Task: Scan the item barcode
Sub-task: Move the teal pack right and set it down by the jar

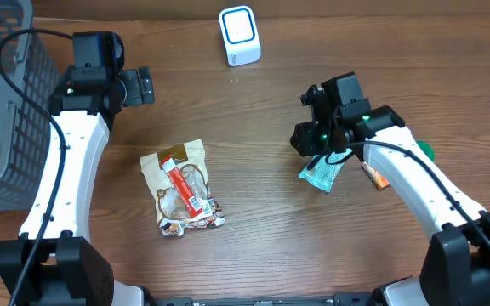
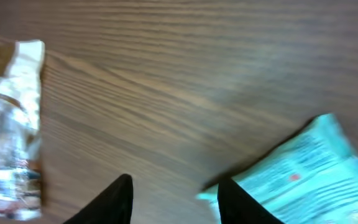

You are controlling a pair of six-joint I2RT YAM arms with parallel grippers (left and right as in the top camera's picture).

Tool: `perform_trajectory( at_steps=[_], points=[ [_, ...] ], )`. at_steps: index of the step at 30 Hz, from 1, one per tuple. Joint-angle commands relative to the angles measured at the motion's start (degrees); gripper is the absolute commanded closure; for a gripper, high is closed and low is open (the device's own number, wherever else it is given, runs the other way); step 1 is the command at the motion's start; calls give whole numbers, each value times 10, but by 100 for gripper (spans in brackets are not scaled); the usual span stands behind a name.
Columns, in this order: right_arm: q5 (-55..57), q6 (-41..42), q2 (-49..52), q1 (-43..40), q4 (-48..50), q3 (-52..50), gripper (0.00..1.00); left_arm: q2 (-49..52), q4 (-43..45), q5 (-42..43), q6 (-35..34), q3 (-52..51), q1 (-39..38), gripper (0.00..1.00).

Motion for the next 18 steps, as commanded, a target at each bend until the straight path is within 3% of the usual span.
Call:
perform_trajectory(
  at_steps=[1,13,18],
  points=[
    [40,125,12,17,4,-1,56,0,1,-7,-4,1,1,0],
    [80,151,138,46,-2,-1,53,0,1,-7,-4,1,1,0],
    [157,151,146,38,-40,-1,51,0,1,-7,-4,1,1,0]
  ],
)
